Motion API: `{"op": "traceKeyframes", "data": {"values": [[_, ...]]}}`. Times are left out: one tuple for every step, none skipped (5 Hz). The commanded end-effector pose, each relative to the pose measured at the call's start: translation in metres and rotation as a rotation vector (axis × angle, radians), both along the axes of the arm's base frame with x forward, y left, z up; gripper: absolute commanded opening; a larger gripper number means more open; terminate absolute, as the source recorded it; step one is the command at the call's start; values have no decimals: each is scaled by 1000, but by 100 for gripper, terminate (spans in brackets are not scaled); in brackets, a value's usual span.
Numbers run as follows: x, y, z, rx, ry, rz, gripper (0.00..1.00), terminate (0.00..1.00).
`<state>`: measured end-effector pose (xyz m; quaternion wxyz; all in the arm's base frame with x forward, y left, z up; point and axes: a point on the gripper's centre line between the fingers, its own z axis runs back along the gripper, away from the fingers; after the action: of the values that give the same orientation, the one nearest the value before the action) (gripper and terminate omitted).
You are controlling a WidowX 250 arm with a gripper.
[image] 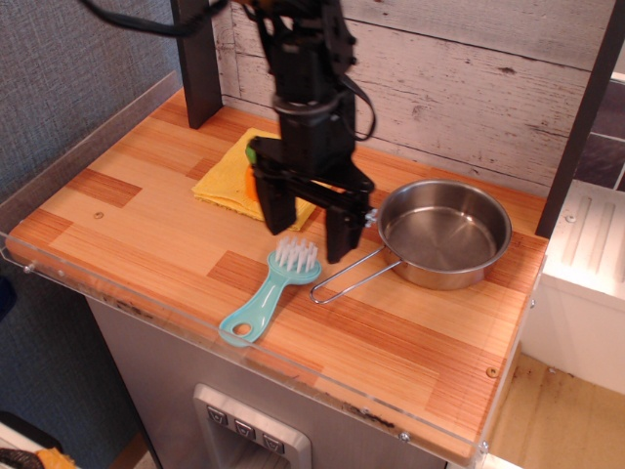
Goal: Place the silver pot to the left of the yellow cloth.
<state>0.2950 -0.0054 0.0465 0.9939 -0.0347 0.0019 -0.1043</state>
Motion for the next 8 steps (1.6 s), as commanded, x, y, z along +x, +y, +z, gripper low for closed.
{"op": "traceKeyframes", "data": {"values": [[50, -16, 6, 16, -89, 11, 100, 0], [61, -17, 14, 7, -124, 38, 100, 0], [63, -17, 13, -5, -132, 60, 100, 0], [64, -20, -7, -2, -99, 54, 100, 0], [66, -25, -30, 21, -86, 32, 100, 0], [70, -31, -37, 24, -104, 7, 0, 0], [69, -33, -32, 24, -127, 19, 0, 0], [66, -34, -29, 11, -142, 26, 0, 0]]}}
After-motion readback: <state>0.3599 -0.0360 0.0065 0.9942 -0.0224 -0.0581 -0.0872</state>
